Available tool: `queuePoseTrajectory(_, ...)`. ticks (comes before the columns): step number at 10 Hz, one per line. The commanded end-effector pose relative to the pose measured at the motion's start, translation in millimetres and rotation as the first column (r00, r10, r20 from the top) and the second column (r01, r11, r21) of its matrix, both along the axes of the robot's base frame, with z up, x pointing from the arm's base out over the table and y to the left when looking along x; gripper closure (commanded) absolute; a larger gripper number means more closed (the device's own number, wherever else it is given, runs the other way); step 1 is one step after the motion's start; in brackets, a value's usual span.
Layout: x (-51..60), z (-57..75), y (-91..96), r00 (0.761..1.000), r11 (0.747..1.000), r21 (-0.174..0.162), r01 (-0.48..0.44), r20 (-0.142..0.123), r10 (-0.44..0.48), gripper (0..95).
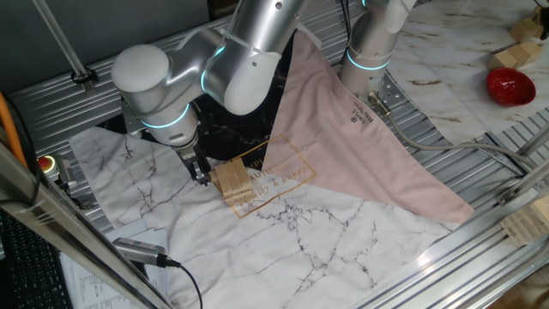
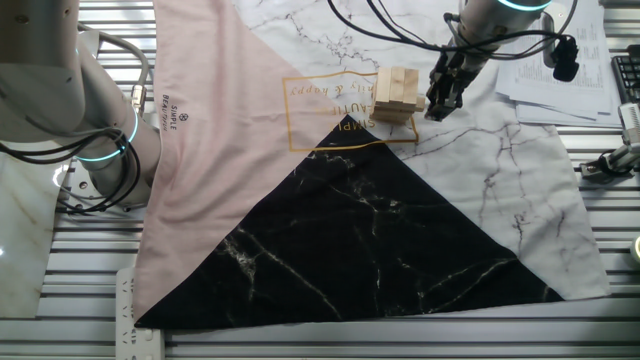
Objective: Play Jenga
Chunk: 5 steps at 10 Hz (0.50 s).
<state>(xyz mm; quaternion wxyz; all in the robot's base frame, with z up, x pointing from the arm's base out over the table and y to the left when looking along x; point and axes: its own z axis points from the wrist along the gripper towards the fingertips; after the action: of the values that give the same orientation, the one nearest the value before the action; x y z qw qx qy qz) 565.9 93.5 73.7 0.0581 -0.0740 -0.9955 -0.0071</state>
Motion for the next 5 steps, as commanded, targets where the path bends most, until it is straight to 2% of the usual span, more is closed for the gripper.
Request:
queuePoseTrajectory(1,-0.1,-0.1,0.3,1.0,1.0,0.0,0.0,0.0,0.0,57.0)
queuePoseTrajectory(5,0.1,-0.4,1.0,1.0,1.0,0.003,-0.012,-0.006,0.012,57.0)
